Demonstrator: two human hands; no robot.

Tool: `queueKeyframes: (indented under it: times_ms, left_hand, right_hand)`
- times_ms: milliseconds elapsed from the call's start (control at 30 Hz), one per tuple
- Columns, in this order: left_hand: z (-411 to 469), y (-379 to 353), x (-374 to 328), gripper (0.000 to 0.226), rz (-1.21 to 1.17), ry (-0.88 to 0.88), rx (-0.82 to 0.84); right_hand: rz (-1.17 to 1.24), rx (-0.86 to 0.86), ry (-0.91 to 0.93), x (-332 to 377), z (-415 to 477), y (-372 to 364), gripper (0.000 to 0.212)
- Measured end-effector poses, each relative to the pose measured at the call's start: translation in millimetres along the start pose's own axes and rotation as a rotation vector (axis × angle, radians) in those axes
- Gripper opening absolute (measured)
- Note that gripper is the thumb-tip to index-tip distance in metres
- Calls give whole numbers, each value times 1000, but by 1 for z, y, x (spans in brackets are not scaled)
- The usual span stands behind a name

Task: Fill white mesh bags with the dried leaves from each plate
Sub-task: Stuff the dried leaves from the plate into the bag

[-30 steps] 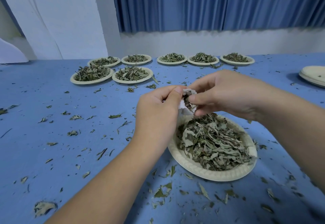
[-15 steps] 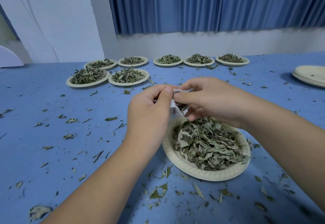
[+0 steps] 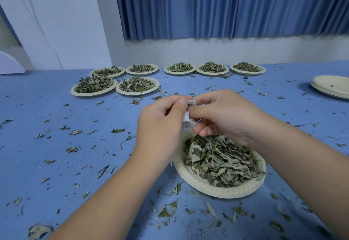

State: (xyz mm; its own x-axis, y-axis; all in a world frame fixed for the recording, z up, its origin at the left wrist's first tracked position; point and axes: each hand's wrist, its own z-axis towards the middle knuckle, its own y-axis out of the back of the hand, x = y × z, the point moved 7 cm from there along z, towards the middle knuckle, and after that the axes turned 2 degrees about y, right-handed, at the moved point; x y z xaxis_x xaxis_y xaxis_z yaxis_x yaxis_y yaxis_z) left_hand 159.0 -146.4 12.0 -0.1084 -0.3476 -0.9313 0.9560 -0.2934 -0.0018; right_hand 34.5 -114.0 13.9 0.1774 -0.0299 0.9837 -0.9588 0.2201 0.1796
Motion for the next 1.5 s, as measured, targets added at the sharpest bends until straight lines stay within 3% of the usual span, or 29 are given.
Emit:
queueKeyframes:
  times_ms: [100, 167, 300, 433, 533, 633, 833, 1000, 1200, 1400, 1500]
  left_hand:
    - [0, 0, 0, 27, -52, 26, 4]
    - [0, 1, -2, 28, -74, 31, 5]
    - [-2, 0, -6, 26, -159, 46, 23]
    - [-3, -4, -8, 25, -164, 44, 64]
    - [-7, -7, -12, 26, -57, 7, 67]
    - [-10, -5, -22, 30, 247, -152, 1]
    - [-2, 13, -30, 17, 642, -372, -146]
    - [0, 13, -30, 17, 633, -385, -107]
    - [-4, 5, -28, 17, 469, -275, -41]
    - [0, 2, -27, 15, 701, -333, 34]
    - [2, 7, -22, 16, 729, -327, 32]
  right_hand:
    - [2, -15, -22, -1, 5, 1, 14]
    - [-33, -2, -55, -3, 5, 1, 7]
    - [-16, 177, -160, -8, 1, -15, 13]
    - [-64, 93, -136, -2, 3, -12, 11]
    - [-287, -26, -78, 3, 11, -7, 17]
    - [-456, -70, -46, 5, 13, -5, 19]
    - [-170, 84, -114, -1, 5, -6, 9]
    - [-93, 100, -82, 3, 5, -9, 7]
    - [-327, -79, -20, 0, 18, -8, 5]
    - [-373, -100, 68, 3, 6, 9, 22]
    - [-619, -157, 199, 9, -16, 26, 25]
